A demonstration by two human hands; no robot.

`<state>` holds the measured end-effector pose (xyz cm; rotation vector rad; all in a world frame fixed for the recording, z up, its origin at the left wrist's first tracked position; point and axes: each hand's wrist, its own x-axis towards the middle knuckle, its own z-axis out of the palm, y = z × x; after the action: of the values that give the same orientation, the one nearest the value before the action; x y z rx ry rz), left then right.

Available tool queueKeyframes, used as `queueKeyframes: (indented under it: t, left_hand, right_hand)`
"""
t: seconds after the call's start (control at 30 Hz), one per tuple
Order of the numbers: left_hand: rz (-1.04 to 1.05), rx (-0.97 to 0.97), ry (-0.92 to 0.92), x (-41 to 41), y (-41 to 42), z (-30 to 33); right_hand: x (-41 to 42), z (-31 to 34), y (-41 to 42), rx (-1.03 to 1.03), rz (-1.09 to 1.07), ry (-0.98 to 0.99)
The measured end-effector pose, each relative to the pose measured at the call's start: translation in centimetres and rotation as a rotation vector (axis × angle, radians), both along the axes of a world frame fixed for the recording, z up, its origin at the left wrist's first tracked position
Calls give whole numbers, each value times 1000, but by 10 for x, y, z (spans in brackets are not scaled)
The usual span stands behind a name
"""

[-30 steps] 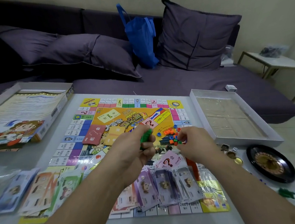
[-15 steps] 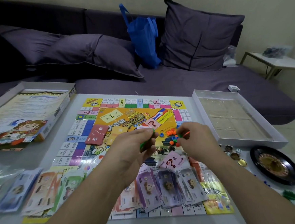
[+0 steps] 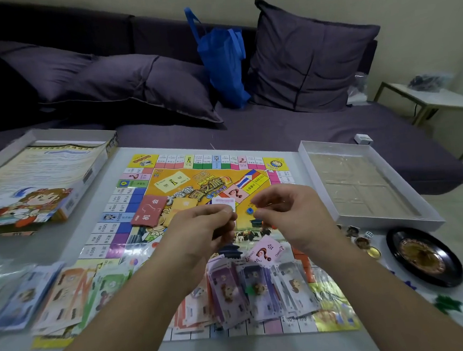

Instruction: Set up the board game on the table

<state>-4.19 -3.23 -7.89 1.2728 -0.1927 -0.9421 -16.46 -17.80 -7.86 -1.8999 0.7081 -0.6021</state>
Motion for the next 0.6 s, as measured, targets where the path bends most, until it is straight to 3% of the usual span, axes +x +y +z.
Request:
queueKeyframes:
  t: [0.27,0.6]
  left_hand:
    - [-22,1,17,0,1,1]
    - [-138,-132,154,0,3,5]
  right_hand:
    - [7,4,11,120,29,-204]
    - [9,0,16,327,27,-266]
